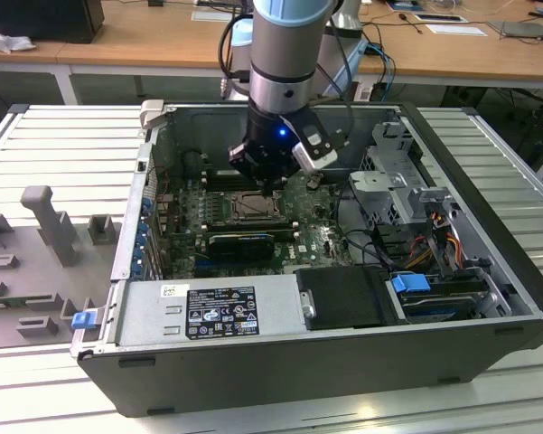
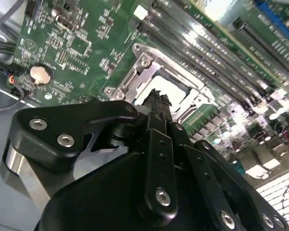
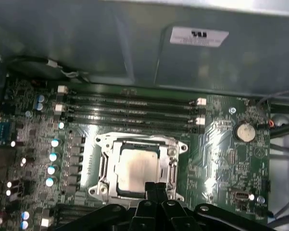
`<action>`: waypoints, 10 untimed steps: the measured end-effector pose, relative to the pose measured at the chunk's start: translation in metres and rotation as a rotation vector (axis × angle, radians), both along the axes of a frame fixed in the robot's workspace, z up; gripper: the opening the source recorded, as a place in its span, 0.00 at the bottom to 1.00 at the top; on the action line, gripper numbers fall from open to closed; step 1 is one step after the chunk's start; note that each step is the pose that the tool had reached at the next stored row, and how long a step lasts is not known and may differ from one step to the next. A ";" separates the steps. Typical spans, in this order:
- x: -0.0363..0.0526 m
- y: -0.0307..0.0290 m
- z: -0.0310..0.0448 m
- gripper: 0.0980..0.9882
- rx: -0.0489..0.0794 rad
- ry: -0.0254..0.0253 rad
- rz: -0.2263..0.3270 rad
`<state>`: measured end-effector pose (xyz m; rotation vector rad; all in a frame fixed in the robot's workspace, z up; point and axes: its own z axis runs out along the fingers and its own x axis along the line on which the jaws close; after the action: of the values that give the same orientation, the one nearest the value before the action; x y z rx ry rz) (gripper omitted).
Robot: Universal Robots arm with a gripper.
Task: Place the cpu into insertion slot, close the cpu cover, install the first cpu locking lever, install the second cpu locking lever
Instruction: 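Install the second cpu locking lever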
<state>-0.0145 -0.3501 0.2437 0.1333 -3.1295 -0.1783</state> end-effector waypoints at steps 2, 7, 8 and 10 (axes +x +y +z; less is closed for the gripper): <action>0.0000 -0.0046 -0.0009 0.01 0.000 0.0004 0.000; -0.0005 -0.0144 -0.0066 0.01 0.003 0.0040 0.006; -0.0009 -0.0160 -0.0071 0.01 0.005 0.0039 0.007; -0.0023 -0.0235 -0.0082 0.01 0.012 0.0039 0.010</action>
<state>-0.0168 -0.3736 0.2355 0.1487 -3.1238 -0.1971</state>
